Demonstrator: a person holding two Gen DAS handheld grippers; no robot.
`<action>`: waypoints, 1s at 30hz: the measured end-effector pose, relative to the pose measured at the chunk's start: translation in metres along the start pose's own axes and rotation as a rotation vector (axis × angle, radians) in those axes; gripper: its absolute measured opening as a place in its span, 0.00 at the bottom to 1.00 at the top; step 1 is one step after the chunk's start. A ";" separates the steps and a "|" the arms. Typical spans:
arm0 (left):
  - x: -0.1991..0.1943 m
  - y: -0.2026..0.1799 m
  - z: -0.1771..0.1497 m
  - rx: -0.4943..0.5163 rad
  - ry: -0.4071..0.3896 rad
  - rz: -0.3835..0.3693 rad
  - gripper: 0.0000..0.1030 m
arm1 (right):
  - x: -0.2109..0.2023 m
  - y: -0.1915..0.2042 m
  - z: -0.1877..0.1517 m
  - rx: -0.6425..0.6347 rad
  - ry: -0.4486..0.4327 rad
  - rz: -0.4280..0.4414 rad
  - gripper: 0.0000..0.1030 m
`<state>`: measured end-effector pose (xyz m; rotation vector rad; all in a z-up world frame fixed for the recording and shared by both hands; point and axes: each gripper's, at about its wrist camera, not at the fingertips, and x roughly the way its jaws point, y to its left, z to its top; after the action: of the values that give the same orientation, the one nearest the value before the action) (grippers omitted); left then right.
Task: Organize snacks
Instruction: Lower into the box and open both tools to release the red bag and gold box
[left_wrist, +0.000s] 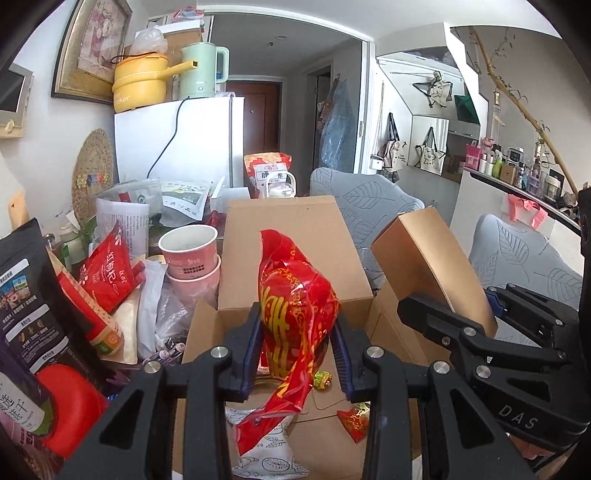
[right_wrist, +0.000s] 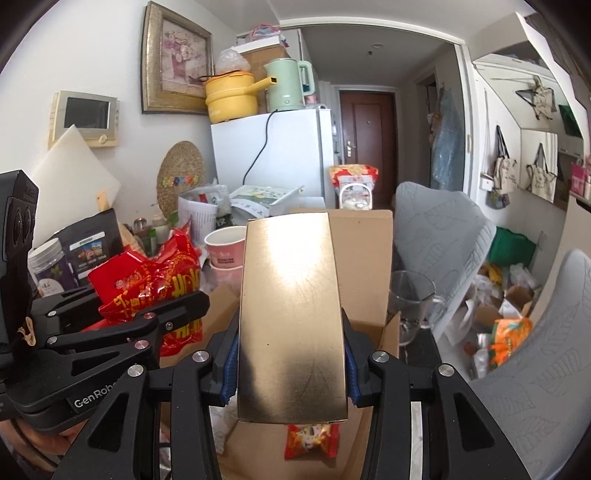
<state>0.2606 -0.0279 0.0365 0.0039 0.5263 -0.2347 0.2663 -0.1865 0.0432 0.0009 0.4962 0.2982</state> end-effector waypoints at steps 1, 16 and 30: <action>0.007 0.004 -0.002 -0.008 0.010 0.004 0.33 | 0.007 -0.002 -0.001 0.007 0.012 0.001 0.42; 0.071 0.020 -0.026 -0.007 0.187 0.055 0.33 | 0.071 -0.008 -0.030 0.010 0.218 -0.017 0.42; 0.113 0.023 -0.052 -0.006 0.352 0.091 0.33 | 0.114 -0.012 -0.057 0.018 0.401 -0.055 0.42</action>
<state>0.3348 -0.0268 -0.0657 0.0641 0.8749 -0.1428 0.3386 -0.1701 -0.0611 -0.0557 0.8955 0.2405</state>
